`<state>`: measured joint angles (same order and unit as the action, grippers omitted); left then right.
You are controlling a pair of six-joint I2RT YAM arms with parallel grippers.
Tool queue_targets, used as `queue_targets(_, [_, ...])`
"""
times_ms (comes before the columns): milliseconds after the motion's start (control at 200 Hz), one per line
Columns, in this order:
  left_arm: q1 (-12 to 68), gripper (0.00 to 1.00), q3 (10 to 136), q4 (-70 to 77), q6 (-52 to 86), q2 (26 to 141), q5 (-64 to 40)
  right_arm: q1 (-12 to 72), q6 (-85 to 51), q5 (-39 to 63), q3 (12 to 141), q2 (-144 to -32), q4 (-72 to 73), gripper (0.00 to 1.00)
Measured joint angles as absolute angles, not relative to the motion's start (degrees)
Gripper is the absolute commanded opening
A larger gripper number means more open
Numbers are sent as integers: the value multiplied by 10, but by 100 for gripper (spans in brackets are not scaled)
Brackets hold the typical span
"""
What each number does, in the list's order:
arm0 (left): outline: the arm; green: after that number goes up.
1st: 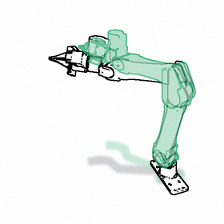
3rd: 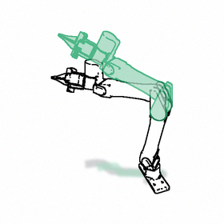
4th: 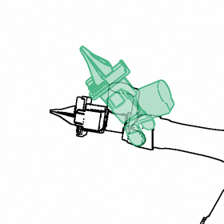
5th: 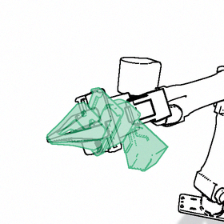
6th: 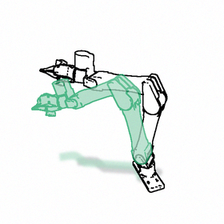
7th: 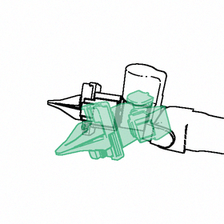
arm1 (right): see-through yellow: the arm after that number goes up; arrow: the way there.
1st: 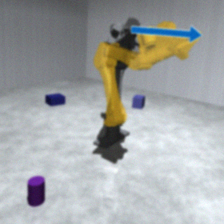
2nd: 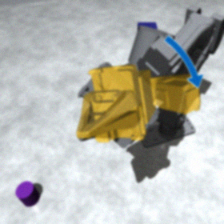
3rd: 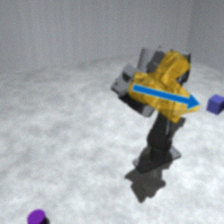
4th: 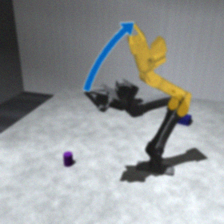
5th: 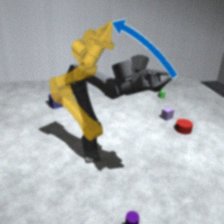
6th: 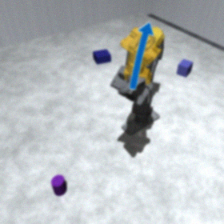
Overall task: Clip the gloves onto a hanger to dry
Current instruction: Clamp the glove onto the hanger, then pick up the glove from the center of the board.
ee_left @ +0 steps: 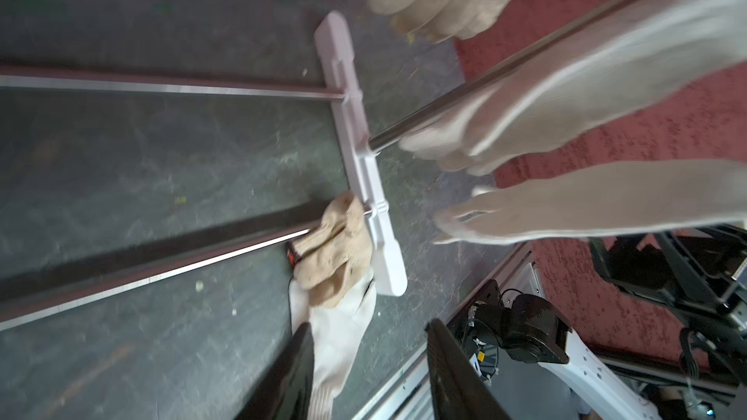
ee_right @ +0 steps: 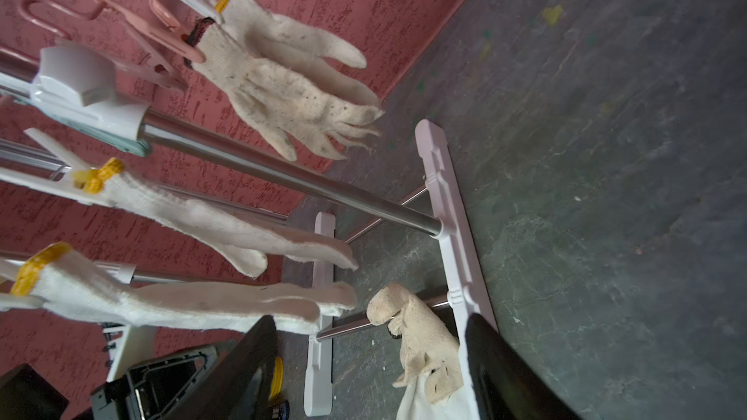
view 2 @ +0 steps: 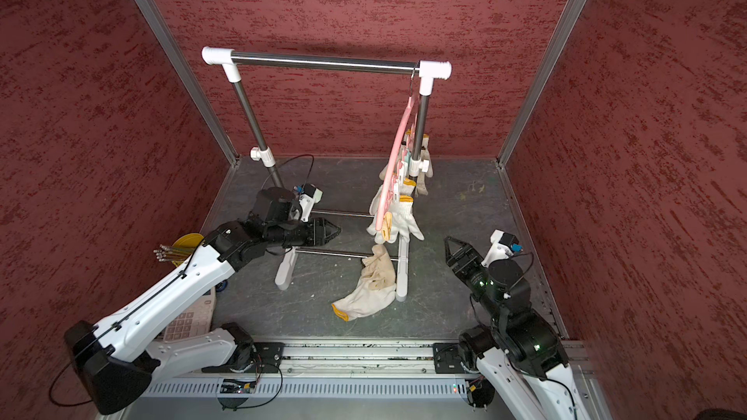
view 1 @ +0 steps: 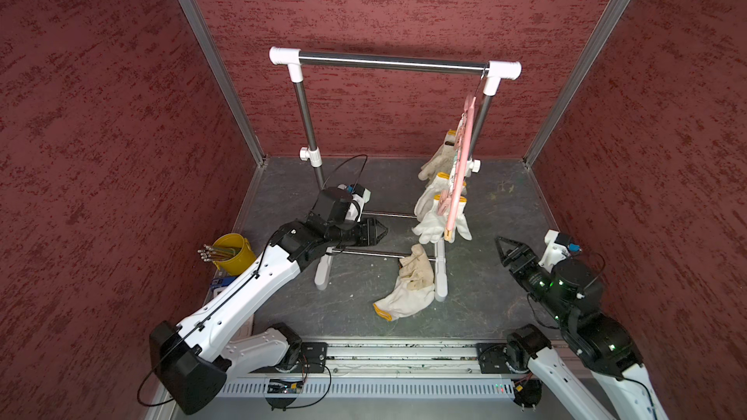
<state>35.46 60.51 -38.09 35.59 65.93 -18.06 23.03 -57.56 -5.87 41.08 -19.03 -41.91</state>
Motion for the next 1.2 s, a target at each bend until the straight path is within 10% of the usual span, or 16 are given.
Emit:
queue_targets(466, [531, 54, 491, -438, 675, 658, -130, 230, -583, -72, 409, -231, -406, 74])
queue_targets(1197, [551, 54, 409, -422, 811, 741, -194, 230, -540, -96, 439, -266, -398, 74])
